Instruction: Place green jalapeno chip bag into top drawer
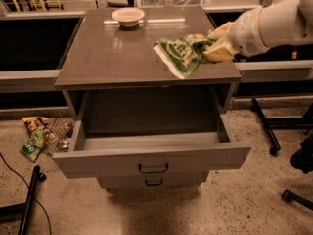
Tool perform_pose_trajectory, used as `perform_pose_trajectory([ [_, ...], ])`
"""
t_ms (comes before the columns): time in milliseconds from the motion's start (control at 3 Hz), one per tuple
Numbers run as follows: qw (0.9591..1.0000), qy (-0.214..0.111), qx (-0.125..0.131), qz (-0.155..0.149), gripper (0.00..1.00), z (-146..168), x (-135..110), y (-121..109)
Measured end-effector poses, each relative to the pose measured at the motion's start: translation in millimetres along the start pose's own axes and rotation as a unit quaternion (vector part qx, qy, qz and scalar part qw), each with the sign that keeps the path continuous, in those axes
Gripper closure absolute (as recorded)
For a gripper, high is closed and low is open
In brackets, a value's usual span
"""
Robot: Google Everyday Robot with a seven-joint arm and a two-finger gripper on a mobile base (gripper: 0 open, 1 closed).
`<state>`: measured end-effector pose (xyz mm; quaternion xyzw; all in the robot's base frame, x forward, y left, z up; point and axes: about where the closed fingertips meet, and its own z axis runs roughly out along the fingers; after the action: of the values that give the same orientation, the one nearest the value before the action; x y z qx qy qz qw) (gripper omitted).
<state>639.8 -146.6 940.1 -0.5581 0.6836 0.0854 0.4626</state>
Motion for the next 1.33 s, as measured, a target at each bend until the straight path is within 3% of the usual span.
perform_pose_trajectory([
  [333, 0.9985, -0.004, -0.047, 0.027, 1.0, 5.7, 15.0, 67.8],
  [667, 0.9973, 0.004, -0.065, 0.034, 1.0, 15.1, 26.3, 85.5],
  [1000, 0.9974, 0.004, -0.064, 0.034, 1.0, 14.7, 25.3, 84.5],
  [1333, 0.9919, 0.023, -0.095, 0.082, 1.0, 57.5, 68.0, 108.2],
])
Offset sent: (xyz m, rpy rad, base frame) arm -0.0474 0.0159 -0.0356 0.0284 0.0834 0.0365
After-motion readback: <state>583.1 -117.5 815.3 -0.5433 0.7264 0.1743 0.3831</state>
